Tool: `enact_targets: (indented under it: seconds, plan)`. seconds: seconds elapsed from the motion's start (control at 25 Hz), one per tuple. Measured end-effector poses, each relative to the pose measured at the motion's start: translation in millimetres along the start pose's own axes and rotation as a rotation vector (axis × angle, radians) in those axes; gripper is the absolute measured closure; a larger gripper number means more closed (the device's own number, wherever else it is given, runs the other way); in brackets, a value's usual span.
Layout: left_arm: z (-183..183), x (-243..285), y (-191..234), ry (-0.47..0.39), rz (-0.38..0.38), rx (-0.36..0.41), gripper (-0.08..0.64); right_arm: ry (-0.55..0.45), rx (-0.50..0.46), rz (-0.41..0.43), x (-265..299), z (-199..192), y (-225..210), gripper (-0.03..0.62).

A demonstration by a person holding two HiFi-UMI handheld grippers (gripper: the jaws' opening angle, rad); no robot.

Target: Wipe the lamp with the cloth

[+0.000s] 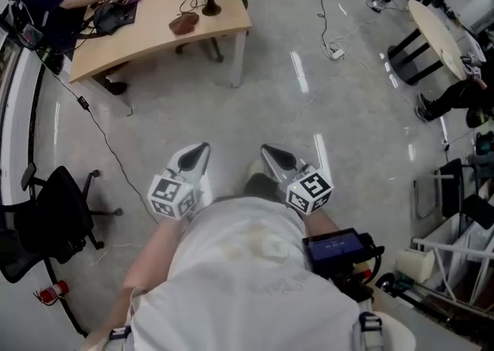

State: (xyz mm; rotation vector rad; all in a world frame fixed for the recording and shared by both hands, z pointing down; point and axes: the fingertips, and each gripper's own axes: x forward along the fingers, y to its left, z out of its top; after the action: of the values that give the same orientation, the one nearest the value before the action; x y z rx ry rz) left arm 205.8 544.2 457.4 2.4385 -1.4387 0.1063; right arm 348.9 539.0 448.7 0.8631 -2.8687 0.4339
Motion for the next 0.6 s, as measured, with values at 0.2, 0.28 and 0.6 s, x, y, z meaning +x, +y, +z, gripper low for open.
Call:
enact_targets:
  seconds: [0.2,0.28,0.6]
  plan:
    - [0,-2,6,0.010,0.001,0.003,0.558,0.019,-0.010,0.017,14,0,1,0.578]
    - [5,-2,22,-0.001,0.025,-0.005,0.558,0.025,-0.018,0.033,32,3,0,0.578]
    - [6,36,22,0.046,0.039,-0.044,0.558,0.055,0.013,0.043,38,19,-33,0.578]
